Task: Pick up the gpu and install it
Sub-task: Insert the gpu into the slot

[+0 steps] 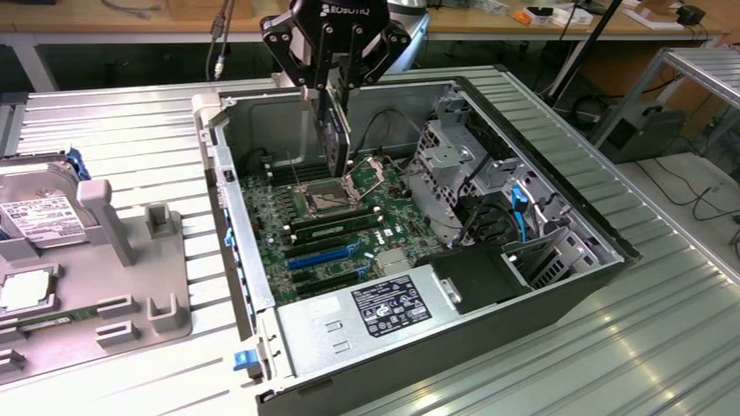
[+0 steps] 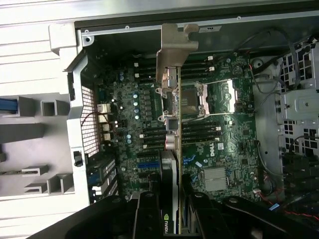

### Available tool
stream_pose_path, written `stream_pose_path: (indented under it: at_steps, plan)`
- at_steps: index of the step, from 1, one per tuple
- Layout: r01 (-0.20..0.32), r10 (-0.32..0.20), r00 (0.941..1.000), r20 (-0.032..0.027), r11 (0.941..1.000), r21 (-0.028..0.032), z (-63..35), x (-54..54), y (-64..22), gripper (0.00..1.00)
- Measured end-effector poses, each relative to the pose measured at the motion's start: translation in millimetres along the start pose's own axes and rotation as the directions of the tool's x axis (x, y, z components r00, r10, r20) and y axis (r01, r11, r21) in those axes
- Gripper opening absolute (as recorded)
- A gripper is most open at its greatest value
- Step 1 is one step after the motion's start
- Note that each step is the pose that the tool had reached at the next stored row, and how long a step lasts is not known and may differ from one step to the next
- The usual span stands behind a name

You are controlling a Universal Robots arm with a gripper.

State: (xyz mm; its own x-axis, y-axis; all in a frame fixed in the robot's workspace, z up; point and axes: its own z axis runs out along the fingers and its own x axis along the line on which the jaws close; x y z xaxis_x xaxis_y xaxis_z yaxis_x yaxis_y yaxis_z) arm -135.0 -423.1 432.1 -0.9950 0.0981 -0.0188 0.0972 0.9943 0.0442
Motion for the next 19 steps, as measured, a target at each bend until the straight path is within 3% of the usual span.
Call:
stream_pose_path:
  at_steps: [11,19]
  plan:
    - [0.0,0.0,1.0,-0.0022,1.0,0.0003,0.2,-10.0,0.9,0.27]
    - [0.001,-0.001,1.0,-0.0022,1.0,0.0002,0.2,-10.0,1.0,0.27]
